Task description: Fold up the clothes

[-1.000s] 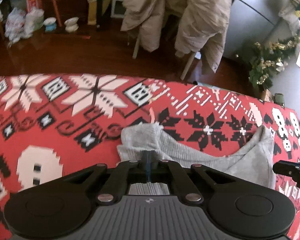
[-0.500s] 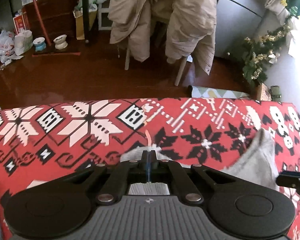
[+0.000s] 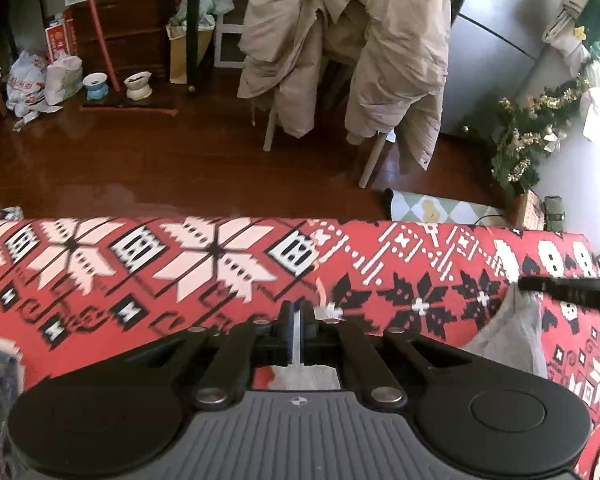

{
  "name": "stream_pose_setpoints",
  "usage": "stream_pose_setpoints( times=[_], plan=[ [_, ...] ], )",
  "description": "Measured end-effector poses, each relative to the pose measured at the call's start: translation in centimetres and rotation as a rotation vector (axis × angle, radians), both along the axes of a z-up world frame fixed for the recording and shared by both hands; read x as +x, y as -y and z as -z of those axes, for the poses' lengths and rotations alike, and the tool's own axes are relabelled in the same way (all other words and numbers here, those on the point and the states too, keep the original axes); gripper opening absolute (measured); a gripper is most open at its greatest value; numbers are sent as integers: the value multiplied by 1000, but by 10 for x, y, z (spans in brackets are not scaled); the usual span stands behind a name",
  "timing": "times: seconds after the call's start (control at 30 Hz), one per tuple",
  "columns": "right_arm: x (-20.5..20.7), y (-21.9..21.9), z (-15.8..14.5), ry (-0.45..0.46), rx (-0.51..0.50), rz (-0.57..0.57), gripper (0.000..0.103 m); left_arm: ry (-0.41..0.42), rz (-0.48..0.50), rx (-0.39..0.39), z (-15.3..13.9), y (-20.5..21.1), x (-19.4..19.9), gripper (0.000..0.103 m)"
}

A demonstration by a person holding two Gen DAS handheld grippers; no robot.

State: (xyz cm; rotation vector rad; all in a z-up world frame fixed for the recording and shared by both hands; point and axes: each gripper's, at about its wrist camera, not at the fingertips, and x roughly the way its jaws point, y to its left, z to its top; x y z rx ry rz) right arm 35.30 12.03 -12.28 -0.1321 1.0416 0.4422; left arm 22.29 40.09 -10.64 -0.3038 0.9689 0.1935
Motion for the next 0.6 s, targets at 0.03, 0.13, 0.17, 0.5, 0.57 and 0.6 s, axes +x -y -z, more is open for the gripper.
stream_pose_setpoints(
  times=[0.03, 0.13, 0.17, 0.5, 0.57, 0.6],
  plan=[
    [-2, 2, -3, 1, 5, 0, 11, -9, -10, 5, -2, 1, -6, 4],
    [-9, 7, -13, 2, 18, 1, 12, -21, -41, -18, -6, 2, -26, 12],
    [-12, 8, -17, 3, 23, 1, 12, -29, -55, -34, -6, 3, -32, 19],
    [-76, 27, -39, -52, 45, -4, 33, -111, -173, -216, 17, 15, -75, 18],
    [-93, 29, -38, -80, 54, -3, 33, -119, -174, -228, 23, 18, -76, 17],
    [-99, 29, -36, -92, 55, -1, 33, -123, -177, -235, 26, 19, -75, 17]
  ],
)
